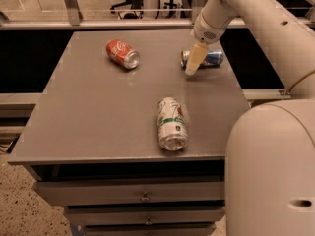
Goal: Place redbull can upright
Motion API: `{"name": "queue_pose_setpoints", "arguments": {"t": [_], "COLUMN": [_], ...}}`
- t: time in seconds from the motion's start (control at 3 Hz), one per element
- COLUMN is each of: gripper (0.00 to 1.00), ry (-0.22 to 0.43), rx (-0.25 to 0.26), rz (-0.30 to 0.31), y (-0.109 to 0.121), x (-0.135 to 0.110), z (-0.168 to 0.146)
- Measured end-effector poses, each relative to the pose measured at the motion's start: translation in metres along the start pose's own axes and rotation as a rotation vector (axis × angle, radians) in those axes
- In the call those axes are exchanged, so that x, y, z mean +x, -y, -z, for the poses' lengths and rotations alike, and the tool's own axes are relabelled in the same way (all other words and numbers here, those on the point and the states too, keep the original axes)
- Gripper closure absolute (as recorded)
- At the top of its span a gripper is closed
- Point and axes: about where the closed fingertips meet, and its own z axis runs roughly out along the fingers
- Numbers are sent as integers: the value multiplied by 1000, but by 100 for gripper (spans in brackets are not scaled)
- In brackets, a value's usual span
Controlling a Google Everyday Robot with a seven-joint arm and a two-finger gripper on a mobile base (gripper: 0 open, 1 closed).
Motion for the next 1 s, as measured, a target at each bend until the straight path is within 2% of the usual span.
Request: {"name": "queue_pose_setpoints", "arguments": {"t": [0.67,1.0], "gripper": [62,85], "ry": [-12,11], "rx": [-60,-73], "rz": [25,43], "y": [-4,-9], "x": [-2,-8], "z": [-14,-3]}}
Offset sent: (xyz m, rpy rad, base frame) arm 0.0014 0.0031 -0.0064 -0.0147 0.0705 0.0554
